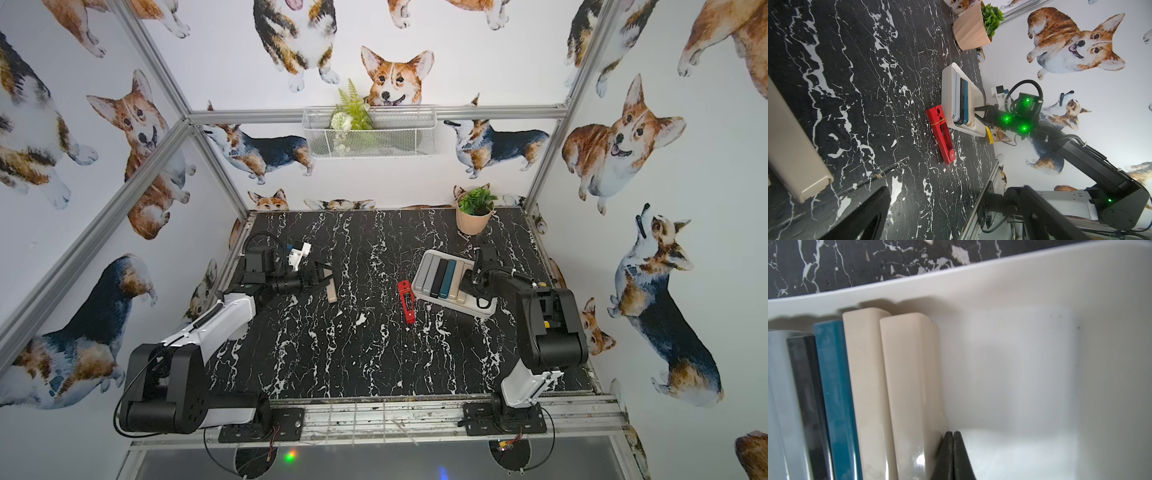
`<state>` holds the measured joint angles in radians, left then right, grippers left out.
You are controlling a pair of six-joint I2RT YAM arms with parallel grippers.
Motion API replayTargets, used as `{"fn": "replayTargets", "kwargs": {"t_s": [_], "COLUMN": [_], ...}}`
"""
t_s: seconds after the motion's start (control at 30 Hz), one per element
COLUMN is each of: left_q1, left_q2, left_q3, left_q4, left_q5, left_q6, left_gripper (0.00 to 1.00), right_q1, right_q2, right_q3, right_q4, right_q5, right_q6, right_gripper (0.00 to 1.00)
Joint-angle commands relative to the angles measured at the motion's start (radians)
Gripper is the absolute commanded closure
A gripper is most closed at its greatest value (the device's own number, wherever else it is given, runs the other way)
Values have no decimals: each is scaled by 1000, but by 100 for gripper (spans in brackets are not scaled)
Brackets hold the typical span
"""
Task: Put the pruning pliers into the storage box
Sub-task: Place the pruning pliers in the storage box, then pick up the pruning pliers from the center of the board.
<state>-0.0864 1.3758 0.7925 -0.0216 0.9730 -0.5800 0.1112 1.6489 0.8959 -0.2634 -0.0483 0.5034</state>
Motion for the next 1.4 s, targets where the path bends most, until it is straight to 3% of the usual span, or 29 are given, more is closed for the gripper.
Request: {"fn": "replayTargets", "kwargs": {"t_s": [0.0, 0.37, 0.43, 0.47, 0.73, 0.93, 1.27, 1.37], "left_q1": [-1, -2, -1, -2, -1, -1, 0, 6], "left_q2": [-3, -1, -2, -3, -4, -7, -24, -17], "left_q3": [7, 10, 10, 10, 15, 20, 78, 85], "left_q4": [0, -3, -2, -3, -23, -45, -240, -232], "left_q5": [7, 7, 7, 7, -3, -11, -144, -134], "left_q6": [8, 11, 10, 12, 24, 40, 155, 146], "left_gripper": [0, 0, 0, 0, 0, 0, 0, 0], "right_q1": [1, 0, 1, 1, 1, 11, 180, 244], "right_q2": [3, -54, -66, -74, -156, -222, -217, -194], "right_q3": [4, 10, 15, 15, 14, 10, 62, 79], "right_q4": [25, -35, -56, -63, -114, -106, -103, -71], "right_q5": [-17, 47, 61, 67, 98, 24, 10, 11], "right_q6": [12, -12, -19, -22, -41, -25, 35, 68], "right_gripper": [100, 100, 84, 81, 71, 67, 61, 60]}}
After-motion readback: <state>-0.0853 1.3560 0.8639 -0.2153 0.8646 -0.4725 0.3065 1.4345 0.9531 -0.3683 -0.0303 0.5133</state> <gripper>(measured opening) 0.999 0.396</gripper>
